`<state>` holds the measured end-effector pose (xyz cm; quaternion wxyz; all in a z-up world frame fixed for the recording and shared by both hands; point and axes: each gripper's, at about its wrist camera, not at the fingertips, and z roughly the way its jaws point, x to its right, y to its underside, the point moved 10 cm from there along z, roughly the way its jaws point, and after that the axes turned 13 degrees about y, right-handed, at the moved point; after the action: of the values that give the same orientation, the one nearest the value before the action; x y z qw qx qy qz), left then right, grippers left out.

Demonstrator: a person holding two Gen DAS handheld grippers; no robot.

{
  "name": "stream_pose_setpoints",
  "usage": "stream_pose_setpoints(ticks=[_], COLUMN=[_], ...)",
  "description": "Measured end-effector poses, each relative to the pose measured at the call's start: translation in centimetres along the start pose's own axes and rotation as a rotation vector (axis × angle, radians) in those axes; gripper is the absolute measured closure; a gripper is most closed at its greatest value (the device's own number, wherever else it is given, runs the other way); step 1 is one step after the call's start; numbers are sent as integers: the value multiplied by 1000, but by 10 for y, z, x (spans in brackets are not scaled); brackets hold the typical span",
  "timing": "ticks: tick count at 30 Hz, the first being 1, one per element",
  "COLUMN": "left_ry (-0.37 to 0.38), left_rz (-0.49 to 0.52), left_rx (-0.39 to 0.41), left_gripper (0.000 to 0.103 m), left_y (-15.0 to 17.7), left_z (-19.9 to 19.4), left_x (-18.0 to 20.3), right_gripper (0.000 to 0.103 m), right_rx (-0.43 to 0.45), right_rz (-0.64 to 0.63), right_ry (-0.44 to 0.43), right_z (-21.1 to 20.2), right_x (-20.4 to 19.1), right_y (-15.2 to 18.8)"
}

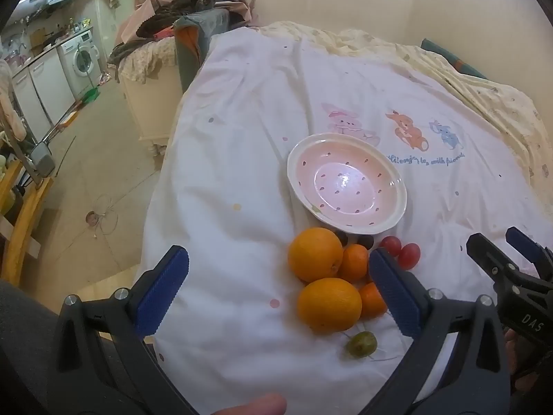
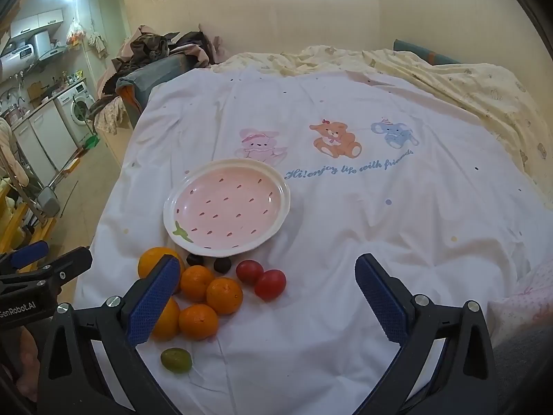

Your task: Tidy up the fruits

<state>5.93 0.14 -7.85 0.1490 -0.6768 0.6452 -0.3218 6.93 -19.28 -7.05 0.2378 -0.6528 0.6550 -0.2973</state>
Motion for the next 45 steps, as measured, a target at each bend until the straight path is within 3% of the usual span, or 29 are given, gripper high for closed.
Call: stream_pose_setpoints(ticks=[45], left_ry=[-11], left_rz=[2], left_rx=[10], left_gripper=[0], left_y=[-4], left_z=[-5], left_x=[-13], right_gripper=[0], right_rx=[1], right_rz=[0], right_ry=[-3], right_z=[0], right_x=[-2], right_y=[-1])
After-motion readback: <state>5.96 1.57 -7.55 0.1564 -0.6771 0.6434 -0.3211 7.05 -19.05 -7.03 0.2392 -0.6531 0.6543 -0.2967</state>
